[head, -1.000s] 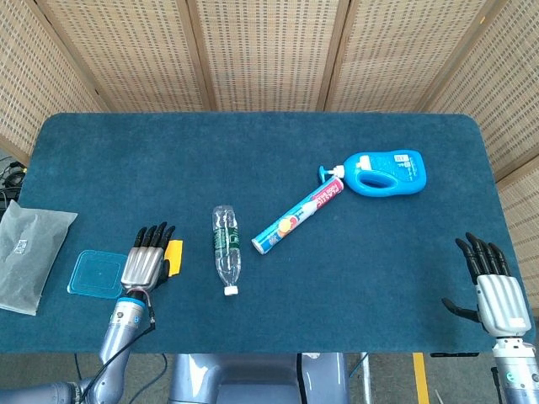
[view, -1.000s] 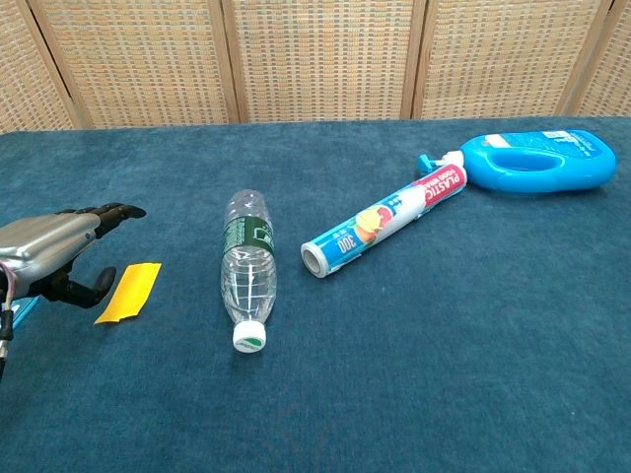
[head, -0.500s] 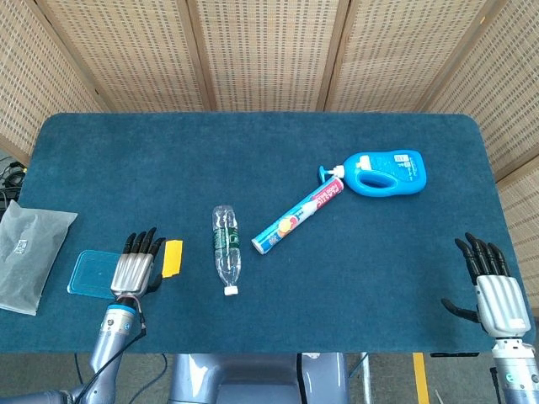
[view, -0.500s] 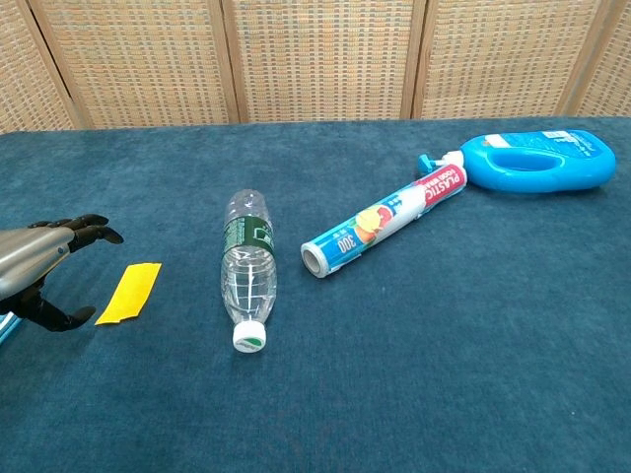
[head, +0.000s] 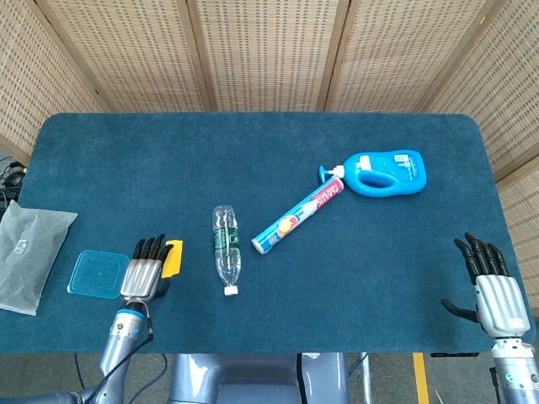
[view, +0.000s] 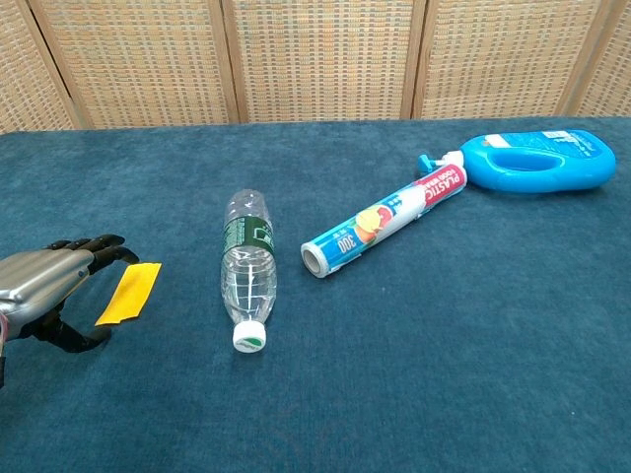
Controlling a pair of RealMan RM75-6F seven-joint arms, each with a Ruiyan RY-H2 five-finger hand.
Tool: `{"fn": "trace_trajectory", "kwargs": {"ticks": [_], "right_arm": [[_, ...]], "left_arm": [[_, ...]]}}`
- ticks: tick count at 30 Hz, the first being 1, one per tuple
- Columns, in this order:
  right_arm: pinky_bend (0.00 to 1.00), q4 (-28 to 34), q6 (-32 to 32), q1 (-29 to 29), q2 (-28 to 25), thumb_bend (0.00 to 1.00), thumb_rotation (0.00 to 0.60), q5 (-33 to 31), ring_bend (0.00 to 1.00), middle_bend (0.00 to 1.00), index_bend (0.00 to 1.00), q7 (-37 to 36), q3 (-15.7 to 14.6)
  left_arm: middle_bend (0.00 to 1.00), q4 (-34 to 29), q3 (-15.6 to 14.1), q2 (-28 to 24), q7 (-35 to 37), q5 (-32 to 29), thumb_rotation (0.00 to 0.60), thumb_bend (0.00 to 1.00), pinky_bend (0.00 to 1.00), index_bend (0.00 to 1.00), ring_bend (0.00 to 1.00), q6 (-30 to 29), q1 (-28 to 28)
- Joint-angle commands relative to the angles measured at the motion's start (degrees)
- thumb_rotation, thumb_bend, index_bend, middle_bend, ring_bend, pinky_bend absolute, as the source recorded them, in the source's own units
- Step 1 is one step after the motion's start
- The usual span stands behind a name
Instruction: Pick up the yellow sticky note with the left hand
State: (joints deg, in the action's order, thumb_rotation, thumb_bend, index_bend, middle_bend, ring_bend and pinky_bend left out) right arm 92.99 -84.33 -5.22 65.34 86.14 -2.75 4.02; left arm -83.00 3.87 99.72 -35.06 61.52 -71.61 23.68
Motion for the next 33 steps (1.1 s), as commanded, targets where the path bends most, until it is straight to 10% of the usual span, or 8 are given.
{"fn": "trace_trajectory", "kwargs": {"ticks": [1, 33], "right_arm": [[0.00, 0.02, -0.01, 0.01, -0.03, 0.00, 0.600, 0.10, 0.00, 0.00, 0.00, -0.03, -0.06], [0.00, 0.39, 0.35, -0.08, -0.21, 0.00, 0.600, 0.26, 0.00, 0.00, 0.00, -0.25, -0.30]], "left_arm": [[0.00, 0.71, -0.03, 0.54, -0.32, 0.14, 0.600, 0.37, 0.00, 0.14, 0.00, 0.01, 0.00], [0.00, 6.89, 3.02, 4.56, -1.13, -0.38, 0.600, 0.41, 0.00, 0.30, 0.00, 0.94, 0.66]]}}
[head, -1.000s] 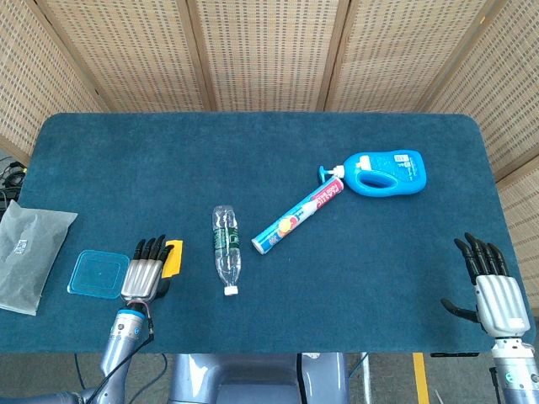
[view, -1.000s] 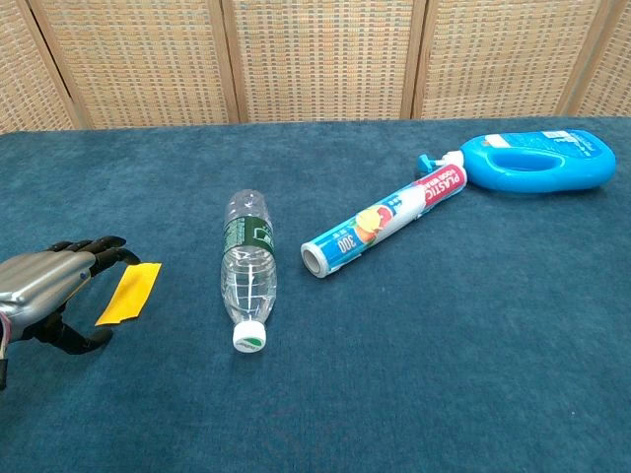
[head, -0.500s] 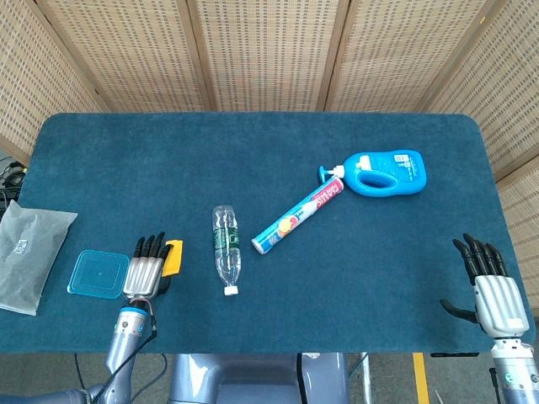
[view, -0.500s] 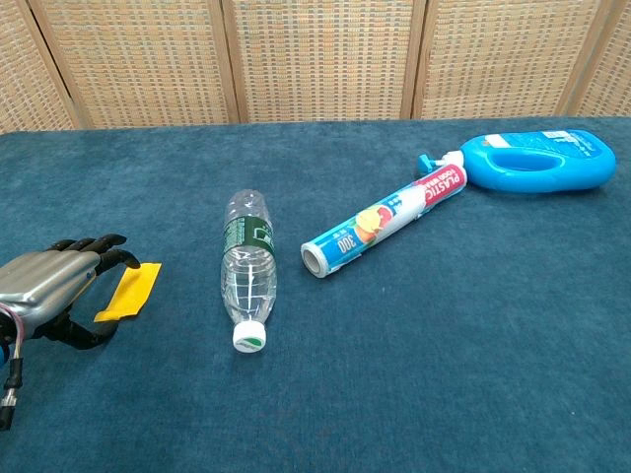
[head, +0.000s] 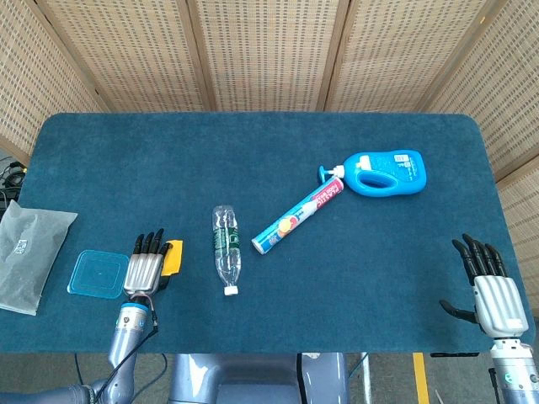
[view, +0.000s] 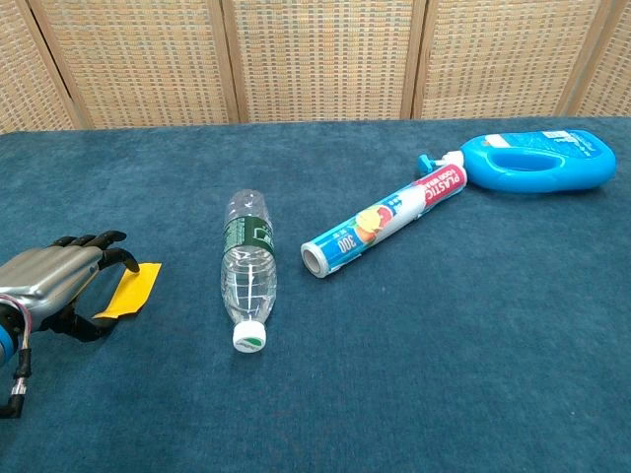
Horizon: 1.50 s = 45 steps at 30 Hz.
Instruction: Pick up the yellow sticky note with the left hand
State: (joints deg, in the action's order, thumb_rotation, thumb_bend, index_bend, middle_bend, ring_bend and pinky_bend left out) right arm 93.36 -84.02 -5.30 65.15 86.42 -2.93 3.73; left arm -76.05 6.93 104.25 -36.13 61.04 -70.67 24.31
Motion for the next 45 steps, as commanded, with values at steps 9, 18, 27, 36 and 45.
{"fn": "trace_trajectory", "kwargs": {"ticks": [9, 18, 27, 36, 45], "right_arm": [[0.00, -0.04, 0.03, -0.02, 0.02, 0.00, 0.600, -0.06, 0.00, 0.00, 0.00, -0.05, 0.03], [0.00, -0.02, 0.08, -0.01, 0.00, 0.00, 0.600, -0.11, 0.00, 0.00, 0.00, -0.02, 0.01], [0.00, 0.01, 0.17, -0.05, 0.01, 0.00, 0.600, -0.16, 0.00, 0.00, 0.00, 0.03, 0.01], [0.00, 0.00, 0.26, -0.08, 0.01, 0.00, 0.600, -0.20, 0.00, 0.00, 0.00, 0.07, -0.01], [0.00, -0.04, 0.33, -0.11, 0.03, 0.00, 0.600, -0.28, 0.00, 0.00, 0.00, 0.14, 0.01]], "left_arm": [[0.00, 0.11, 0.23, 0.35, 0.44, 0.74, 0.600, 0.41, 0.00, 0.47, 0.00, -0.47, -0.05], [0.00, 0.33, 0.32, 0.56, 1.37, 1.64, 0.600, 0.42, 0.00, 0.57, 0.00, -0.84, -0.17], [0.00, 1.09, 0.14, 0.90, 2.73, 3.06, 0.600, 0.45, 0.00, 0.61, 0.00, -1.28, -0.36], [0.00, 1.39, 0.65, 0.92, 2.64, 2.81, 0.600, 0.45, 0.00, 0.61, 0.00, -0.82, -0.26], [0.00, 1.15, 2.49, 0.51, 2.35, 2.21, 0.600, 0.47, 0.00, 0.61, 0.00, -0.07, 0.84]]}}
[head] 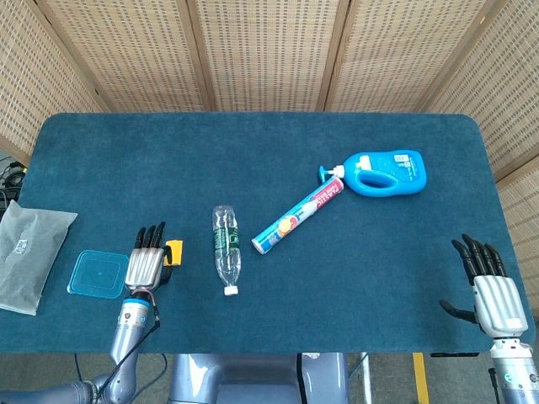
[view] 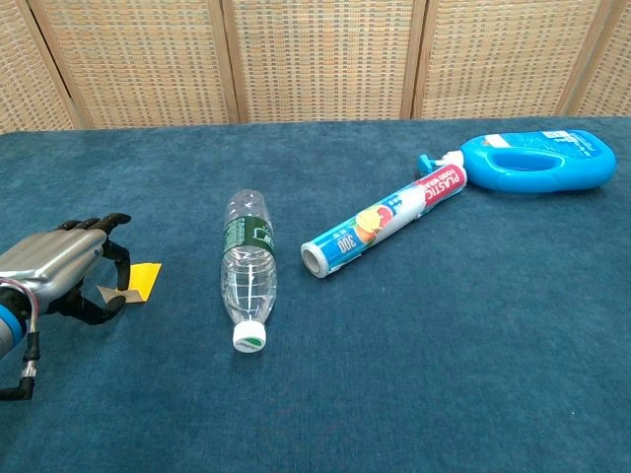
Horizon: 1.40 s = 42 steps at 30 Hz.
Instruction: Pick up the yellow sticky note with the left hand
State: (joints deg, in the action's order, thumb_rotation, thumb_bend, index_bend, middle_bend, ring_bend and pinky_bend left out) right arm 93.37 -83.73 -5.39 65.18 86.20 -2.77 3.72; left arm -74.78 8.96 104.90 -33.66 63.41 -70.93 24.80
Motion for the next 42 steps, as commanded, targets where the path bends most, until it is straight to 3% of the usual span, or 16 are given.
{"fn": "trace_trajectory", "kwargs": {"ticks": [1, 10, 18, 33, 42], "right_arm": [[0.00, -0.08, 0.12, -0.03, 0.01, 0.00, 0.600, -0.17, 0.00, 0.00, 0.00, -0.06, 0.05], [0.00, -0.24, 0.58, -0.11, -0.03, 0.00, 0.600, -0.84, 0.00, 0.00, 0.00, -0.25, 0.21], [0.00, -0.36, 1.12, -0.30, 0.16, 0.00, 0.600, -1.18, 0.00, 0.00, 0.00, 0.08, 0.21], [0.00, -0.65, 2.00, -0.70, 0.50, 0.00, 0.600, -1.34, 0.00, 0.00, 0.00, 0.53, 0.03], [0.00, -0.78, 1.95, -0.71, 0.41, 0.00, 0.600, -1.31, 0.00, 0.00, 0.00, 0.14, 0.07]], "left_arm": [[0.00, -0.17, 0.86, -0.28, -0.38, -0.21, 0.600, 0.48, 0.00, 0.61, 0.00, 0.31, 0.69], [0.00, 0.42, 3.55, -1.36, -1.68, -2.08, 0.600, 0.51, 0.00, 0.61, 0.00, 2.16, 3.05], [0.00, 2.97, 4.85, -1.09, -0.78, -4.10, 0.600, 0.61, 0.00, 0.62, 0.00, 4.14, 4.37], [0.00, 6.59, 8.86, -2.51, -1.44, -6.12, 0.600, 0.62, 0.00, 0.62, 0.00, 5.69, 8.85], [0.00, 1.55, 11.90, -7.79, 1.16, -6.18, 0.600, 0.62, 0.00, 0.61, 0.00, 4.13, 9.29]]}}
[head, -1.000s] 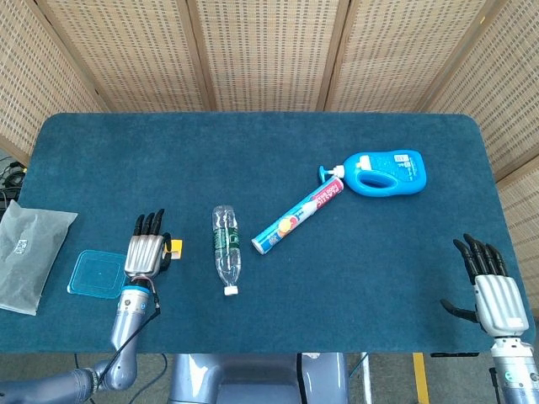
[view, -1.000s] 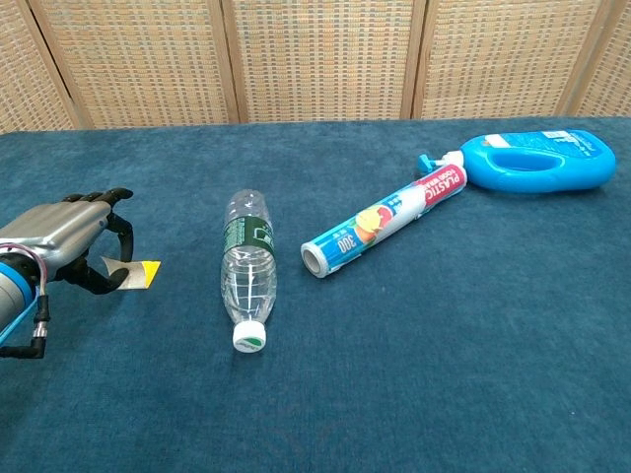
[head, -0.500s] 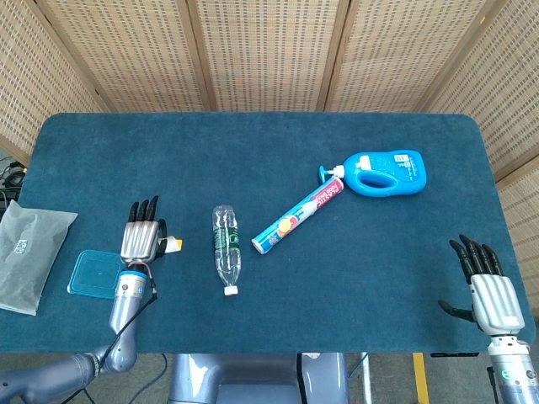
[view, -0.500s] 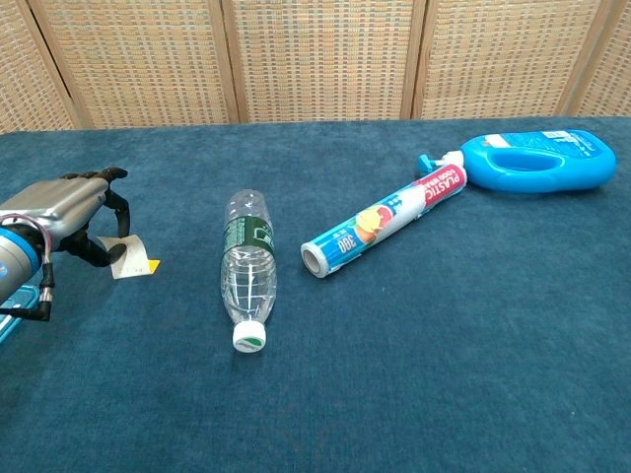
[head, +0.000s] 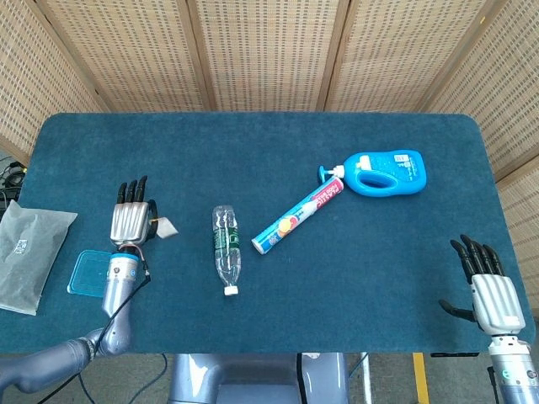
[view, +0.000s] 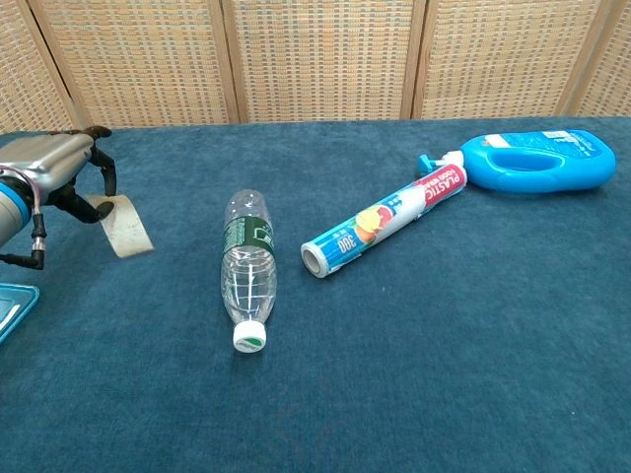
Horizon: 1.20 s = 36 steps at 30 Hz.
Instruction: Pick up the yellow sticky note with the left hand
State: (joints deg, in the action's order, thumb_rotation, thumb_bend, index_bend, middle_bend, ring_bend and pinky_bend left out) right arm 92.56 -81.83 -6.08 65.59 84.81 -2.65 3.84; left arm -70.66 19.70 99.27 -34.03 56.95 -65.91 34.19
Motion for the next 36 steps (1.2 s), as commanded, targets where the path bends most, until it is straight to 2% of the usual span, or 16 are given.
{"fn": "trace_trajectory", "kwargs": {"ticks": [1, 4, 7, 11, 14, 17, 21, 24, 29, 33, 36], "right_arm": [[0.00, 0.07, 0.02, -0.04, 0.01, 0.00, 0.600, 0.19, 0.00, 0.00, 0.00, 0.04, -0.10], [0.00, 0.21, -0.24, 0.02, -0.01, 0.00, 0.600, 0.47, 0.00, 0.00, 0.00, 0.08, -0.14], [0.00, 0.32, -0.49, 0.11, -0.06, 0.00, 0.600, 0.65, 0.00, 0.00, 0.00, 0.19, -0.20], [0.00, 0.45, -0.70, 0.18, -0.12, 0.00, 0.600, 0.73, 0.00, 0.00, 0.00, 0.14, -0.17], [0.00, 0.48, -0.75, 0.23, -0.14, 0.00, 0.600, 0.72, 0.00, 0.00, 0.00, 0.20, -0.21], [0.00, 0.50, -0.63, 0.17, -0.08, 0.00, 0.600, 0.73, 0.00, 0.00, 0.00, 0.44, -0.26], [0.00, 0.62, -0.81, 0.21, -0.02, 0.00, 0.600, 0.85, 0.00, 0.00, 0.00, 0.76, -0.26], [0.00, 0.77, -1.02, 0.27, -0.03, 0.00, 0.600, 1.01, 0.00, 0.00, 0.00, 0.94, -0.31], [0.00, 1.00, -1.05, 0.24, -0.02, 0.00, 0.600, 1.10, 0.00, 0.00, 0.00, 1.09, -0.30], [0.00, 1.11, -1.13, 0.28, -0.09, 0.00, 0.600, 1.00, 0.00, 0.00, 0.00, 1.11, -0.23], [0.00, 1.08, -1.20, 0.35, -0.09, 0.00, 0.600, 1.05, 0.00, 0.00, 0.00, 1.15, -0.31]], "left_arm": [[0.00, -4.32, 1.80, -3.37, 2.83, 0.61, 0.600, 0.62, 0.00, 0.61, 0.00, -1.42, -0.30], [0.00, -9.28, 3.58, -6.10, 6.49, 1.30, 0.600, 0.62, 0.00, 0.61, 0.00, -3.02, -1.16], [0.00, -17.18, 4.23, -9.86, 10.39, 1.81, 0.600, 0.62, 0.00, 0.61, 0.00, -3.96, -3.00], [0.00, -25.51, 2.82, -12.94, 13.68, 3.20, 0.600, 0.62, 0.00, 0.61, 0.00, -4.86, -5.43], [0.00, -33.49, 0.46, -15.74, 17.78, 4.53, 0.600, 0.62, 0.00, 0.61, 0.00, -4.47, -7.91], [0.00, -41.13, -1.36, -18.65, 23.42, 4.86, 0.600, 0.62, 0.00, 0.61, 0.00, -2.37, -9.85], [0.00, -48.61, -2.26, -22.00, 31.60, 3.56, 0.600, 0.62, 0.00, 0.61, 0.00, 1.55, -11.12], [0.00, -52.50, -3.03, -24.24, 36.44, 1.82, 0.600, 0.62, 0.00, 0.62, 0.00, 5.47, -11.12], [0.00, -56.17, -5.66, -25.01, 41.53, 0.09, 0.600, 0.62, 0.00, 0.62, 0.00, 10.39, -10.92], [0.00, -57.46, -8.01, -25.41, 44.53, 0.15, 0.600, 0.62, 0.00, 0.62, 0.00, 13.53, -10.98], [0.00, -56.76, -9.56, -25.13, 44.71, 1.98, 0.600, 0.62, 0.00, 0.62, 0.00, 13.54, -11.20]]}}
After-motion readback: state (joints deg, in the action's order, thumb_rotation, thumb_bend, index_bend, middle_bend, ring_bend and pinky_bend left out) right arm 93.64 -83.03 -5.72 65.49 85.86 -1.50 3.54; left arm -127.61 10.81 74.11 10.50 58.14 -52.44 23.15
